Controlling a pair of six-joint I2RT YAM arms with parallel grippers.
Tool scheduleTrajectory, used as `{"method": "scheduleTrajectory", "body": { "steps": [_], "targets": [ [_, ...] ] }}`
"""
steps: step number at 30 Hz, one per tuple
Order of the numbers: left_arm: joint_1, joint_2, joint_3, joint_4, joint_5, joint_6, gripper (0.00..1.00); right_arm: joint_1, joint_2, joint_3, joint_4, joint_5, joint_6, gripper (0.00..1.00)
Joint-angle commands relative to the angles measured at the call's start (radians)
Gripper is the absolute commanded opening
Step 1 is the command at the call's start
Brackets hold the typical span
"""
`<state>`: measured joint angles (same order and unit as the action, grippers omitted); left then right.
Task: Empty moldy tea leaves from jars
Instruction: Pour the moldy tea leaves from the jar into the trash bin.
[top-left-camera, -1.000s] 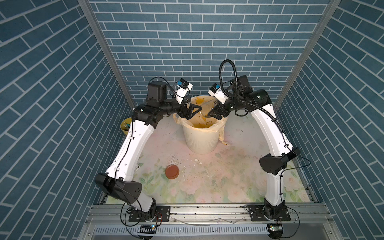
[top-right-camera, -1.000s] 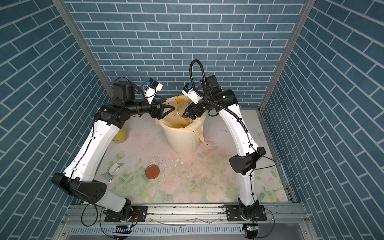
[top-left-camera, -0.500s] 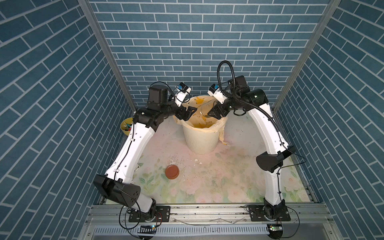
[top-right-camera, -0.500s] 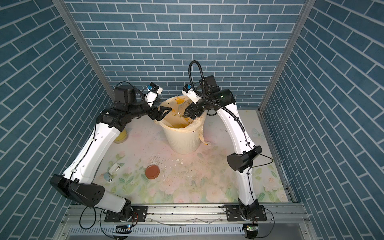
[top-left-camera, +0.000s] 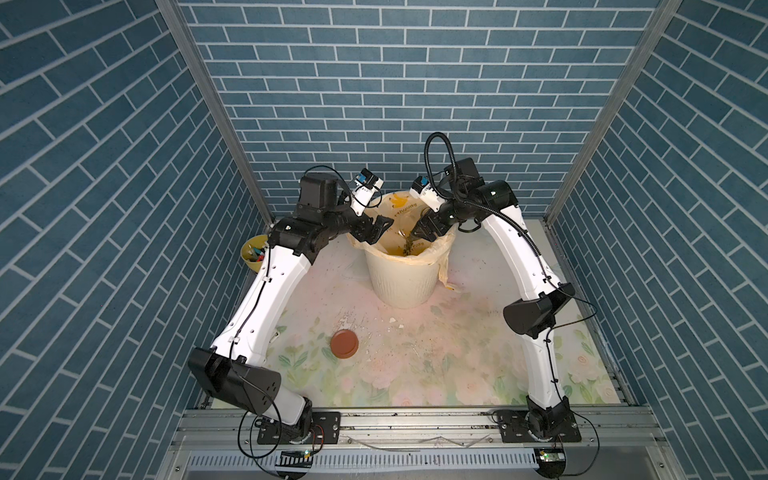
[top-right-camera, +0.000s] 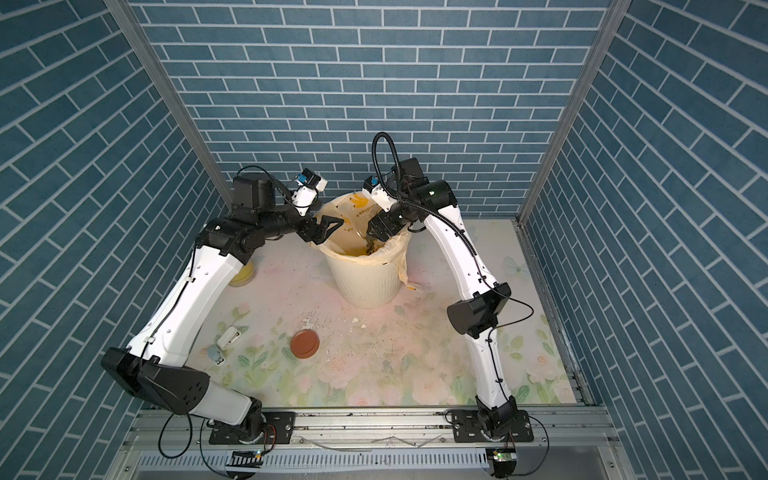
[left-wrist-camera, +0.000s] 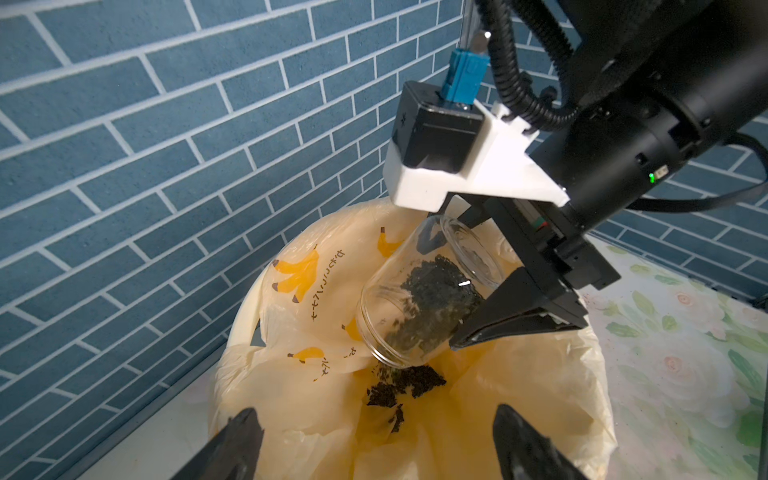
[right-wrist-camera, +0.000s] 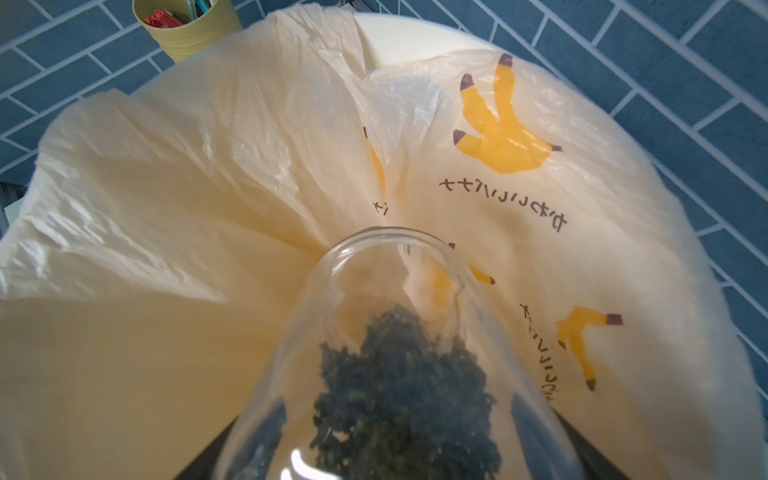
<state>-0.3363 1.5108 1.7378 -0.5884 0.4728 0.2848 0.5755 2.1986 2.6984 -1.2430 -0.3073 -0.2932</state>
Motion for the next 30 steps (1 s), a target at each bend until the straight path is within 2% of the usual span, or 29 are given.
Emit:
{"method": "scheduleTrajectory", "body": {
  "steps": [1,5,6,11,19,26,30],
  "targets": [
    [-0.057,-0.030,-0.044,0.001,-0.024,0.145,0.91,-0.003,-0.160,0.013,0.059,-0.050,-0.009,0.00],
    [-0.206,-0.017,-0.086,0.039,-0.295,0.393,0.93,-0.006,-0.181,0.012,0.053,-0.067,-0.035,0.00],
    [-0.225,0.001,-0.072,0.025,-0.326,0.441,0.93,-0.008,-0.180,0.017,0.043,-0.077,-0.046,0.00],
    [-0.228,0.029,-0.044,0.084,-0.319,0.504,0.99,-0.009,-0.186,0.001,0.021,-0.095,-0.071,0.00],
    [-0.228,0.017,-0.074,0.187,-0.335,0.532,0.99,-0.009,-0.184,-0.042,0.016,-0.063,-0.090,0.00],
    [-0.221,0.033,-0.085,0.170,-0.210,0.589,0.99,-0.010,-0.145,-0.038,0.007,-0.097,-0.096,0.00],
    [-0.193,0.060,-0.028,0.102,-0.071,0.581,0.99,-0.010,-0.151,-0.044,0.004,-0.131,-0.105,0.00]
  ]
}}
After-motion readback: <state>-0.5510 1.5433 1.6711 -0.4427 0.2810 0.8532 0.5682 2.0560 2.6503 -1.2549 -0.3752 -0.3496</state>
